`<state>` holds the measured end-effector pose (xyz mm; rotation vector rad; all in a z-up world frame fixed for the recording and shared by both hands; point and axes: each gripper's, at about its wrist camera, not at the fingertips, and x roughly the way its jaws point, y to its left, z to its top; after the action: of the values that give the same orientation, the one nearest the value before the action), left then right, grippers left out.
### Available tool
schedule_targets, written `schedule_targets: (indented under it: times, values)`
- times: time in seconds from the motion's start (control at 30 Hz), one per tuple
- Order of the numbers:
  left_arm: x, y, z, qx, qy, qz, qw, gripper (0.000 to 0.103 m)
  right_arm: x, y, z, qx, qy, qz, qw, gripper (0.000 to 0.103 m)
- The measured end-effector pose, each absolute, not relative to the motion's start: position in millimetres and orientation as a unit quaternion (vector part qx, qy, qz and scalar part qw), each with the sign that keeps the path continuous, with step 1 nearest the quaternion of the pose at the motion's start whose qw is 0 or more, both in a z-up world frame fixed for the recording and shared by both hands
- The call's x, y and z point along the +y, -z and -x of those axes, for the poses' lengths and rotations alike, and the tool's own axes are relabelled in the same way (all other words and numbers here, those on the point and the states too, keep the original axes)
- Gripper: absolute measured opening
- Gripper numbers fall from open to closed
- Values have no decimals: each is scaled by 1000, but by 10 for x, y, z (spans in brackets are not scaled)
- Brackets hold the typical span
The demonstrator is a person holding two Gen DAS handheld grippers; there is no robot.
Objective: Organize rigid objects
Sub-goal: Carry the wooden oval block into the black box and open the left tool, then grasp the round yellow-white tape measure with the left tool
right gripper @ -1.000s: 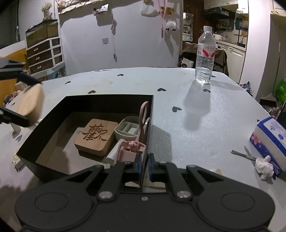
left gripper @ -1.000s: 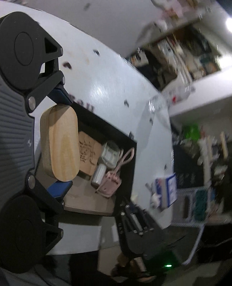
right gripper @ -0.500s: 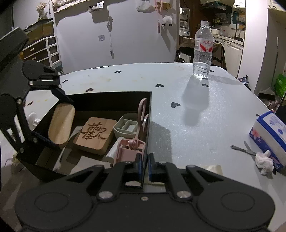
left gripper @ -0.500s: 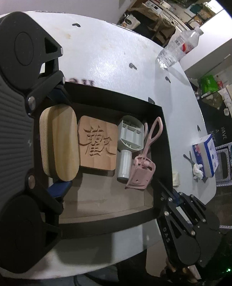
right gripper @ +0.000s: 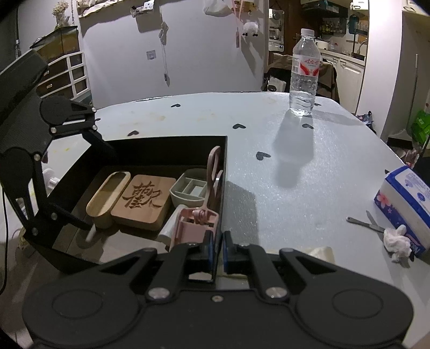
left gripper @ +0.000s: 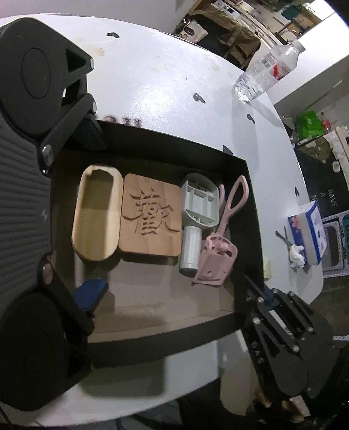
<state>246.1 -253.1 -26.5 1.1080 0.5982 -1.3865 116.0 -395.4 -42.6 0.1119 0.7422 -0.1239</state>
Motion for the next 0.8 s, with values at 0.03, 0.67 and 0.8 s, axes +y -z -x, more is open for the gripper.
schedule_targets:
  times: [0.03, 0.67, 0.8]
  values:
    - [-2519, 251, -2453, 257, 592, -476, 598, 101, -3952, 426, -1160, 363, 61, -55, 928, 7]
    - [-2126, -222, -2086, 257, 556, -333, 717, 103, -3954, 443, -1139, 355, 66, -64, 930, 7]
    - [-1996, -263, -1987, 264, 532, -291, 750, 103, -3953, 440, -1130, 354, 66, -62, 931, 7]
